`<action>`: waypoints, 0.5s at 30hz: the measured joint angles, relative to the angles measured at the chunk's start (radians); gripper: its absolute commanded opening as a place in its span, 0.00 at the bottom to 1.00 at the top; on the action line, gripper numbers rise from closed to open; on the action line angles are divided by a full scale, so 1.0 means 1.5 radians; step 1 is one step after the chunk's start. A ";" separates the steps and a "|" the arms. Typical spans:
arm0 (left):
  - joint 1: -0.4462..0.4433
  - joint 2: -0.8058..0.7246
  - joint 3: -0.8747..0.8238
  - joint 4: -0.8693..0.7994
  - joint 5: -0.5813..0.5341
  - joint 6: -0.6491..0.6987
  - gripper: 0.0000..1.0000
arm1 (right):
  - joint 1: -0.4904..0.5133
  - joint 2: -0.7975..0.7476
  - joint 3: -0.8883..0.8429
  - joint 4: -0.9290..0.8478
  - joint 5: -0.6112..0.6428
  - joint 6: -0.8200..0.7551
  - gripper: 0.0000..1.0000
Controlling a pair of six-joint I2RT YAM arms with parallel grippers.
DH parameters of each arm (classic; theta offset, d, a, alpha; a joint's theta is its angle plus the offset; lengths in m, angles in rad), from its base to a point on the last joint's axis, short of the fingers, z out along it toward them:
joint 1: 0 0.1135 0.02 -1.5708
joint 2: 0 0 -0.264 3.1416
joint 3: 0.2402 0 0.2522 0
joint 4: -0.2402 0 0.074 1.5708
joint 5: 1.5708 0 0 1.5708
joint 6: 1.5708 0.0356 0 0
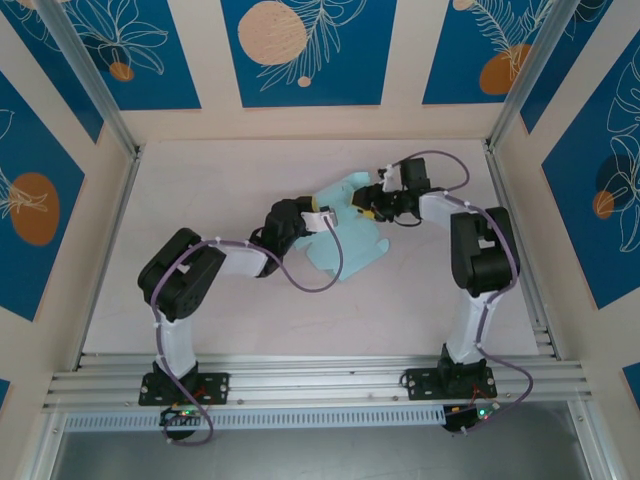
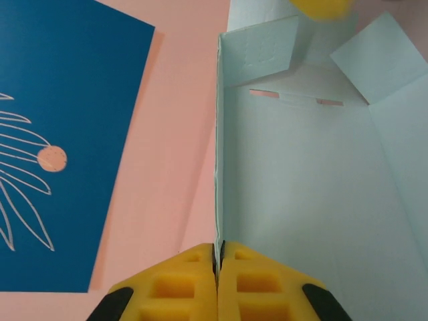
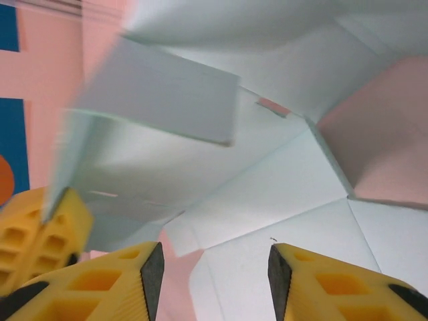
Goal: Fold the paper box
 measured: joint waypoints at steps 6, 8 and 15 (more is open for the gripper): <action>-0.003 0.008 -0.008 0.026 0.000 0.057 0.00 | -0.049 -0.061 0.000 -0.027 0.000 -0.031 0.50; -0.005 0.015 -0.008 0.036 0.000 0.072 0.00 | -0.066 -0.063 0.001 -0.033 0.000 -0.035 0.50; -0.012 0.022 -0.013 0.060 0.000 0.101 0.00 | -0.117 0.010 0.119 -0.086 0.004 -0.061 0.46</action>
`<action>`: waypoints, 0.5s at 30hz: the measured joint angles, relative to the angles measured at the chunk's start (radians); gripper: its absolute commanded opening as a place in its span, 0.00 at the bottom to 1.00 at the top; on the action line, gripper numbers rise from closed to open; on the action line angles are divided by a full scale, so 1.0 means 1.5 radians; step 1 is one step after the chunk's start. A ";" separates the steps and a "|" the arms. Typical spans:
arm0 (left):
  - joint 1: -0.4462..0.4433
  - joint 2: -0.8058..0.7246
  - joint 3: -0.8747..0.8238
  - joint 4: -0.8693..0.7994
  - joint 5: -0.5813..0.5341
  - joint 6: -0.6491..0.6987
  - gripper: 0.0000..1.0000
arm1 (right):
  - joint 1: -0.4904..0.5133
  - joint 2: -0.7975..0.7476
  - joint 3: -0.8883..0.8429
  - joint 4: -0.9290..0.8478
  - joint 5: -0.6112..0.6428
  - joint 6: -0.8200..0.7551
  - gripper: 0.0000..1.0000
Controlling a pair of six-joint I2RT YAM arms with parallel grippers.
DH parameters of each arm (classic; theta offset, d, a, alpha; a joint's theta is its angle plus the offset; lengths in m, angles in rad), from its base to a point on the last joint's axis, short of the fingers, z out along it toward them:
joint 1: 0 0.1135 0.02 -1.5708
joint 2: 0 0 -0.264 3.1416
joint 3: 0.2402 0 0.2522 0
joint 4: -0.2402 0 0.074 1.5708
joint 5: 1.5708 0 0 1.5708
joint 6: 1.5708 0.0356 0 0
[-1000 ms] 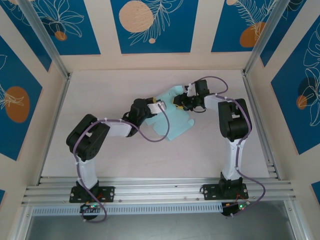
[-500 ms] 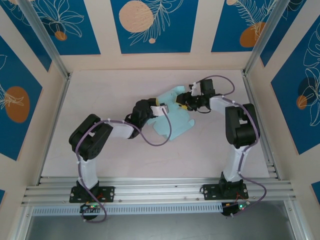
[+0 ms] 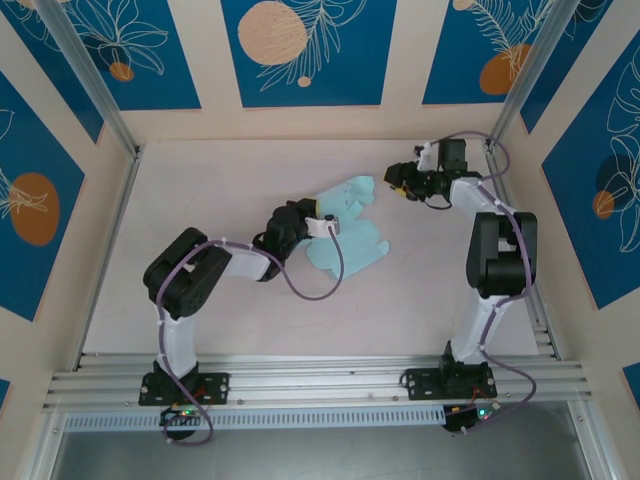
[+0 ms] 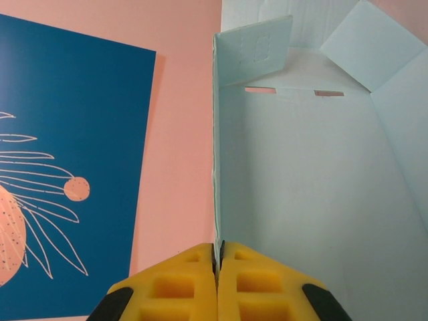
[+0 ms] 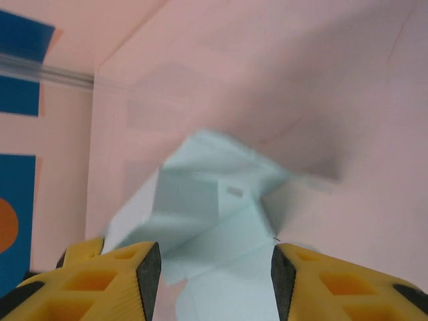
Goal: Fold the paper box
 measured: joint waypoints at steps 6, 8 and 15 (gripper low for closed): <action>-0.001 0.002 -0.002 0.006 0.000 0.010 0.00 | -0.011 0.181 0.202 -0.033 -0.006 -0.015 0.40; -0.001 0.005 -0.002 0.010 0.000 0.013 0.00 | -0.007 0.236 0.249 -0.049 -0.009 -0.016 0.40; -0.001 0.022 -0.002 0.026 -0.007 0.014 0.00 | 0.032 0.323 0.292 -0.094 -0.024 -0.028 0.40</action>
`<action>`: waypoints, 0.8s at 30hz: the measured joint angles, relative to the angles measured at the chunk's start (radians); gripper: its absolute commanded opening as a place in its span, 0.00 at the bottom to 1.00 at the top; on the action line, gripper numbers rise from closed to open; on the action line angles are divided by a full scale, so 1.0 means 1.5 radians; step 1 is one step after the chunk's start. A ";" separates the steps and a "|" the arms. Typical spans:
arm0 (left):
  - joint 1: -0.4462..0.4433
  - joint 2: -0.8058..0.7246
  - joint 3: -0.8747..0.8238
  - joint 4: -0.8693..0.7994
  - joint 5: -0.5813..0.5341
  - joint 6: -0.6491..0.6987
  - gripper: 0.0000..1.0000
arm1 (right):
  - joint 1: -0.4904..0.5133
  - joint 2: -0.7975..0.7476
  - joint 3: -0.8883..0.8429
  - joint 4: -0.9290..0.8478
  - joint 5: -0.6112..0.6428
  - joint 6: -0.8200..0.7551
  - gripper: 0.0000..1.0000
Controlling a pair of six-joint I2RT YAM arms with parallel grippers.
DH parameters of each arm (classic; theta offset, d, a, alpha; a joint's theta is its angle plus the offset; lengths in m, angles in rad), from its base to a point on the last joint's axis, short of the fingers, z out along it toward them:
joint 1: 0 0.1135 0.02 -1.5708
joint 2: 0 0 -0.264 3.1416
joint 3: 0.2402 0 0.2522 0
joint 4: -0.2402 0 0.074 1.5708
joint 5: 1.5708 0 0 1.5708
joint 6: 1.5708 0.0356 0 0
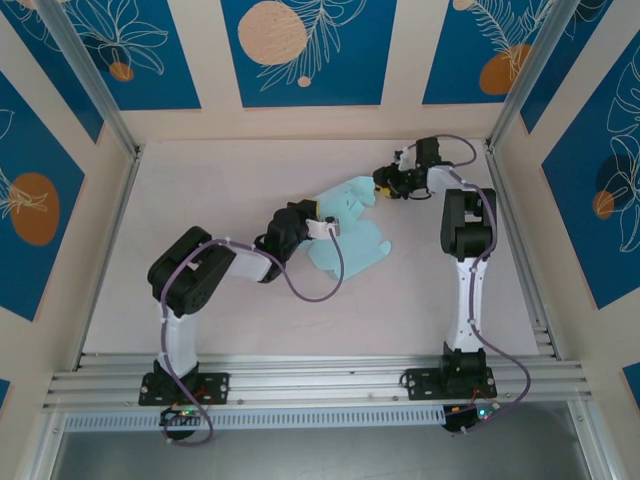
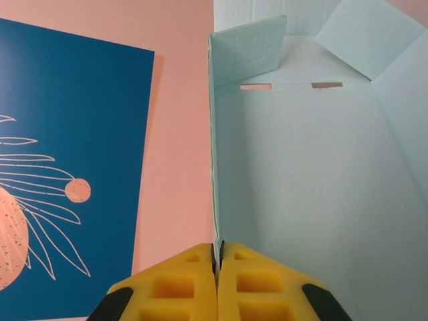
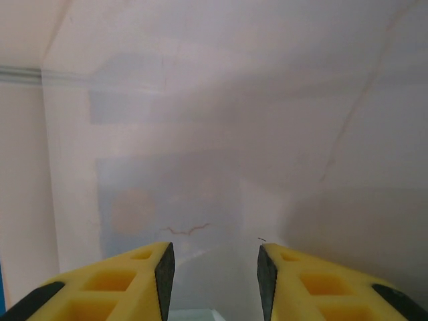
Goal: Fold the paper box
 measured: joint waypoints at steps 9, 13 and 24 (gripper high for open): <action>-0.001 0.009 0.000 0.017 -0.018 0.005 0.00 | 0.024 -0.075 -0.128 0.069 -0.027 -0.031 0.40; -0.002 0.016 0.000 0.024 -0.018 0.012 0.00 | 0.023 -0.109 -0.187 0.095 -0.037 -0.037 0.40; -0.002 0.021 0.000 0.031 -0.019 0.015 0.00 | 0.032 -0.144 -0.263 0.165 -0.058 -0.040 0.40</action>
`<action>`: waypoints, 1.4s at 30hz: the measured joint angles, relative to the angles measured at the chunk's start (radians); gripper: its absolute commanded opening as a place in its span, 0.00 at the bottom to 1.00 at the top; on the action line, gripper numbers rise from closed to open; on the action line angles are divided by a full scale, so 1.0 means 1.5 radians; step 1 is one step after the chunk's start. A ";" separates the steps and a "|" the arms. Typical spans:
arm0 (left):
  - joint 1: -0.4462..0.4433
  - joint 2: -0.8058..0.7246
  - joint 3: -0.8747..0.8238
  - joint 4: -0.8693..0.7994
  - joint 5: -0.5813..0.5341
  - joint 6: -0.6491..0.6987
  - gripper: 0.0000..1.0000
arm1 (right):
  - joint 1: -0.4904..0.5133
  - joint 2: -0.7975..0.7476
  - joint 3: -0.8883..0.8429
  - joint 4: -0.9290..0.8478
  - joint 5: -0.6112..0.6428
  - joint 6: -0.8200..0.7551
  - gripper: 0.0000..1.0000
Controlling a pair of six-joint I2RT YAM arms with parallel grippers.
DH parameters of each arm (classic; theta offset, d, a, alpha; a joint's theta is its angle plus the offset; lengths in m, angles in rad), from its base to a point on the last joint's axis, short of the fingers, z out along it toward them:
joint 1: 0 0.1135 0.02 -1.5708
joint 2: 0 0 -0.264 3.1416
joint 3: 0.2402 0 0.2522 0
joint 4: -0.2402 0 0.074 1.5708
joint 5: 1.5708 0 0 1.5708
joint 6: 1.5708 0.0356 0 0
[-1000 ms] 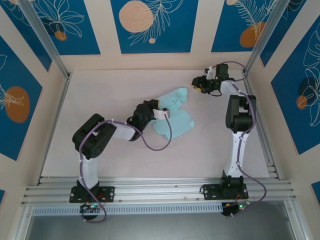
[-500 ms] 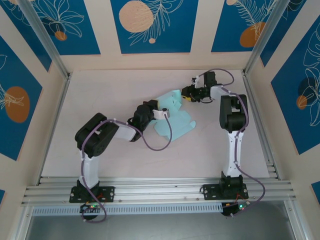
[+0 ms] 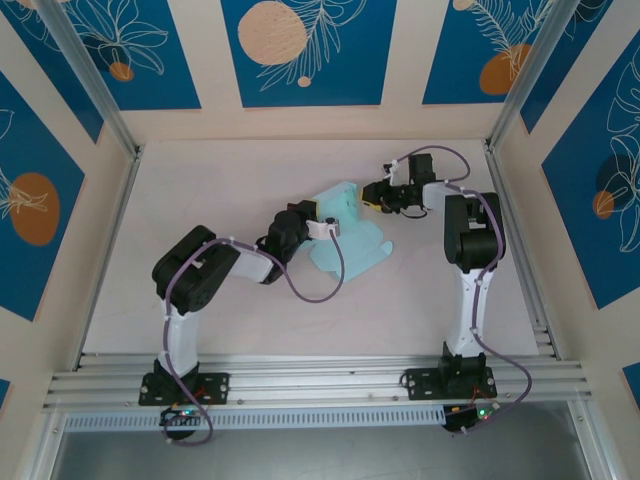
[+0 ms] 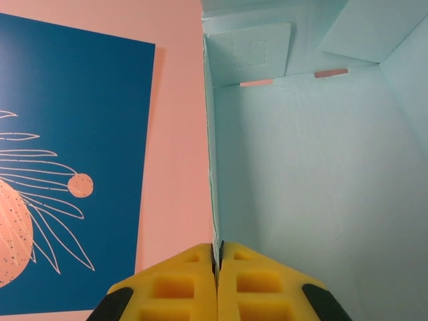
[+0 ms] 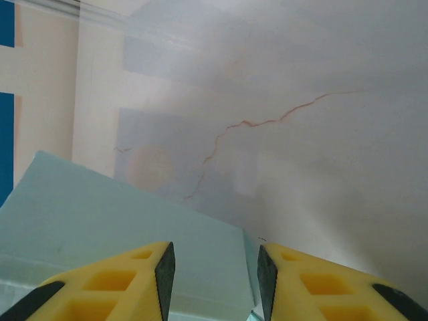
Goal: Fold the paper box
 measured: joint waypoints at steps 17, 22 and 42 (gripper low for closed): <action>0.000 0.040 -0.010 0.083 -0.002 0.073 0.00 | 0.001 -0.051 -0.063 0.046 -0.021 -0.042 0.42; 0.000 0.053 -0.010 0.113 -0.002 0.101 0.00 | 0.012 -0.085 -0.123 0.089 -0.016 -0.038 0.44; 0.000 0.053 -0.009 0.116 0.000 0.124 0.00 | 0.052 -0.086 -0.117 0.105 0.100 -0.025 0.49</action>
